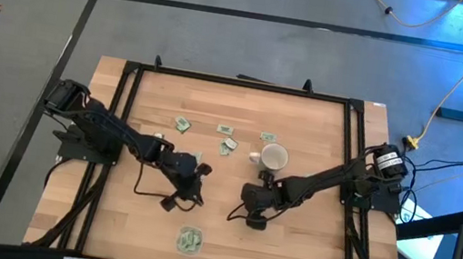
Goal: Pick and place Stevia / Truvia into bins
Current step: Put the light green stevia packet into the transparent bin
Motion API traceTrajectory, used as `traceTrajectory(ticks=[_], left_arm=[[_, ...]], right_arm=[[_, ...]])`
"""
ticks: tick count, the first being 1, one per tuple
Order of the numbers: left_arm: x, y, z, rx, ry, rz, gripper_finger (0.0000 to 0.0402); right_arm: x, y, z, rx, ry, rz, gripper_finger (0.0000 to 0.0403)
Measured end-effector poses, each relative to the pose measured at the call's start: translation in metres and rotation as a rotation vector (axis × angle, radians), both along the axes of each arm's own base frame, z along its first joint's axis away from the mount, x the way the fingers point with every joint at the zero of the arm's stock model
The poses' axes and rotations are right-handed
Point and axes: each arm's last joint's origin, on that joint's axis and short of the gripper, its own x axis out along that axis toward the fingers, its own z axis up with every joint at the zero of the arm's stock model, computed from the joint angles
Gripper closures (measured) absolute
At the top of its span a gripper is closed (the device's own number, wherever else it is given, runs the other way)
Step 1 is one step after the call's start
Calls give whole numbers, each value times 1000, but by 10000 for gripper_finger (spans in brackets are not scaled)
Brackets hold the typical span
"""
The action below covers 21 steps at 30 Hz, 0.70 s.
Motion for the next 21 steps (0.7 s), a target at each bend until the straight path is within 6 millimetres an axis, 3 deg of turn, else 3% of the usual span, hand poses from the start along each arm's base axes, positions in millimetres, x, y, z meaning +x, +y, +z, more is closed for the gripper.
traceTrajectory(ticks=[5, 15, 21], left_arm=[[1, -5, 1, 181, -98, 11, 365], [1, -6, 2, 207, -119, 14, 286], [3, -5, 4, 264, -163, 45, 264]], right_arm=[[16, 8, 19, 50, -92, 97, 397], [48, 23, 61, 120, -414, 314, 398], [56, 28, 75, 185, -544, 356, 397]])
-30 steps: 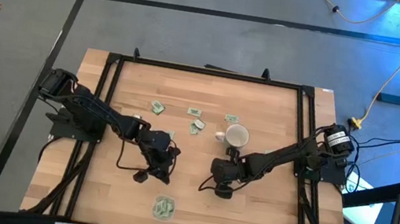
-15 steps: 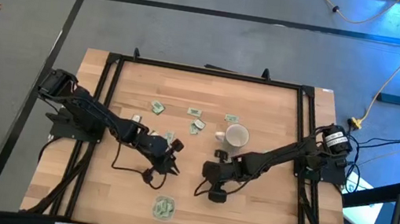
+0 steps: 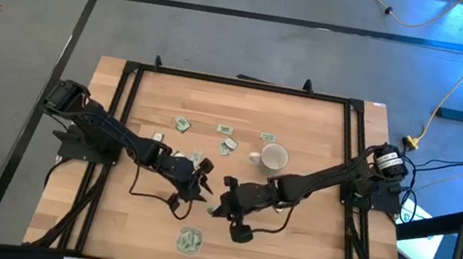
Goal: Pick and place Stevia / Truvia into bins
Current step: Put the light green stevia packet into the transparent bin
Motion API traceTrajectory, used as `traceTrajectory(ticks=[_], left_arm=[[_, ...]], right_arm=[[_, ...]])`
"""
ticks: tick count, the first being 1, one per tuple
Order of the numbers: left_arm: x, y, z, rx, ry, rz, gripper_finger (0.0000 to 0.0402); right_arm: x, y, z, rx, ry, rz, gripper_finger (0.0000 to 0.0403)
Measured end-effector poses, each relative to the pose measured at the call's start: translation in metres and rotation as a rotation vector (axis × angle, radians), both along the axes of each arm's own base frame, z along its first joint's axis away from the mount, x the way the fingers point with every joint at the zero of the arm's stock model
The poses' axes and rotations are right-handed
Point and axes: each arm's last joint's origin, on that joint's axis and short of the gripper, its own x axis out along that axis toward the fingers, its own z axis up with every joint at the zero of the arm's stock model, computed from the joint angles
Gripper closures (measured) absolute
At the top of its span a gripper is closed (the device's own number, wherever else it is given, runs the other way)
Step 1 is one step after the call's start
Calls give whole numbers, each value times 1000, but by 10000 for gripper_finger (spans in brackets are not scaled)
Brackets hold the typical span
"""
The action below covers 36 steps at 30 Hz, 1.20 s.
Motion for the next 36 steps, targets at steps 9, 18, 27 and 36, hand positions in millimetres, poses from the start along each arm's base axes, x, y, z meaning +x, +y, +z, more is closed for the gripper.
traceTrajectory(ticks=[9, 18, 27, 36], left_arm=[[1, -15, 9, -19, -109, -89, 263], [-4, -25, 6, -17, -67, -92, 263], [-3, -29, 10, -31, -118, -97, 276], [-3, -28, 10, -17, -124, -67, 343]], right_arm=[[3, -5, 2, 104, 21, -76, 397], [5, -6, 4, 94, -10, -102, 397], [4, -6, 3, 85, -1, -105, 397], [4, -6, 3, 83, 0, -104, 397]])
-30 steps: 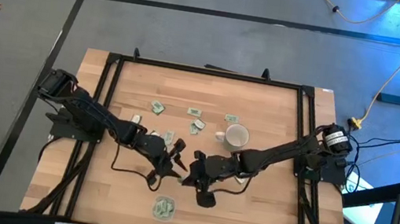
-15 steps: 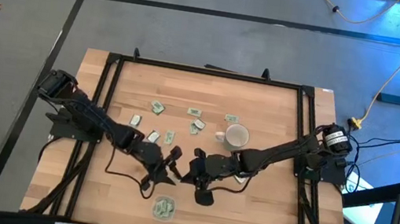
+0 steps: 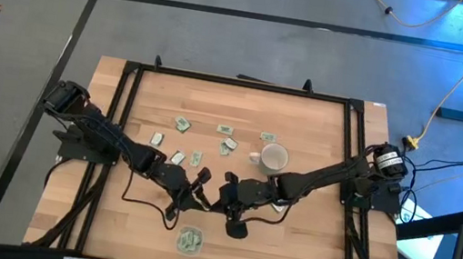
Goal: Pick and place Stevia / Truvia into bins
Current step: Put the light green stevia packet into the transparent bin
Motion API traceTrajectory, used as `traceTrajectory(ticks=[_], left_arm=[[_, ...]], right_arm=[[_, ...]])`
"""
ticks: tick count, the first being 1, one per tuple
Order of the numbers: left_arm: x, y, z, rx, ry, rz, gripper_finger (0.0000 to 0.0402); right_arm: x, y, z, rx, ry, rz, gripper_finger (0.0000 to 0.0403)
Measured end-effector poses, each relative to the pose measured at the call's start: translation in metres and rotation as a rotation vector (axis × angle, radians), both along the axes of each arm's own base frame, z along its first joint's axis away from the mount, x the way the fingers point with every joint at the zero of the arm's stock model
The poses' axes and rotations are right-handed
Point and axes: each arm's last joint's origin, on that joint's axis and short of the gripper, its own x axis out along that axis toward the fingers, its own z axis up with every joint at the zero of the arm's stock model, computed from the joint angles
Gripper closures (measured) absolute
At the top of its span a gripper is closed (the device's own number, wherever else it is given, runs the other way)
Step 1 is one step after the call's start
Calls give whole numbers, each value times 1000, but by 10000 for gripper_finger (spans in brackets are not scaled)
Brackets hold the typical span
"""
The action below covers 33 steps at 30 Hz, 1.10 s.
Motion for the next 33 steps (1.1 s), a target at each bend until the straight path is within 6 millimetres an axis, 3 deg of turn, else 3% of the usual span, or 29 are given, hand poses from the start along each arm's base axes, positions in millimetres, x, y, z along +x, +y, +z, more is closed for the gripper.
traceTrajectory(ticks=[5, 11, 17, 24, 33], left_arm=[[0, 0, -1, -5, 9, 5, 382], [-2, 1, -4, -72, 71, 50, 391], [-5, 5, -7, -363, 260, 144, 393], [-2, 0, 6, -787, 500, -34, 388], [-6, -26, 17, -755, 523, -44, 394]], right_arm=[[0, 0, 0, 0, 1, 0, 390], [-5, -2, -1, -16, 60, -2, 336], [-20, -7, 10, -34, 154, -20, 303], [-26, -10, 4, -79, 238, -42, 301], [-27, -12, 2, -150, 246, -75, 301]])
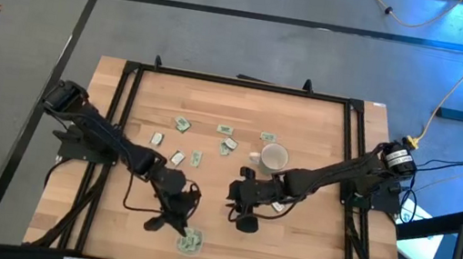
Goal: Pick and place Stevia / Truvia into bins
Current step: Put the light green stevia packet into the transparent bin
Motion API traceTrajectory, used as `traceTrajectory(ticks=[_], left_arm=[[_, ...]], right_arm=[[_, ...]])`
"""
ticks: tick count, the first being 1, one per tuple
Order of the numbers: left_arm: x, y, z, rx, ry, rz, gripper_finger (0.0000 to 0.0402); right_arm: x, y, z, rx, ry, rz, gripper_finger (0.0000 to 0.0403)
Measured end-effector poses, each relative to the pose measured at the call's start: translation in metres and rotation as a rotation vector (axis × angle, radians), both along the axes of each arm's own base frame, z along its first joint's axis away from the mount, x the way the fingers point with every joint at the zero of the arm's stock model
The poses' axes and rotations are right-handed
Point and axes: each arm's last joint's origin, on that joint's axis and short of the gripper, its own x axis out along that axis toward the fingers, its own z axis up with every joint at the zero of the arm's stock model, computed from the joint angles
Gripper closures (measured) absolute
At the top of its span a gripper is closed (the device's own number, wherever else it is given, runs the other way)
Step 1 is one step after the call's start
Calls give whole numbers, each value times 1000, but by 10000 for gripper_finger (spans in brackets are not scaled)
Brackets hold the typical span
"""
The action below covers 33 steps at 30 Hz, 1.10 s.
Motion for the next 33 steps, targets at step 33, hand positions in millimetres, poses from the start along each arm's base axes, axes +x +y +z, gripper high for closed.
traceTrajectory(ticks=[33], left_arm=[[-15, -66, -33, 624, -199, 104, 392]], right_arm=[[0, 1, -1, 4, 8, -3, 301]])
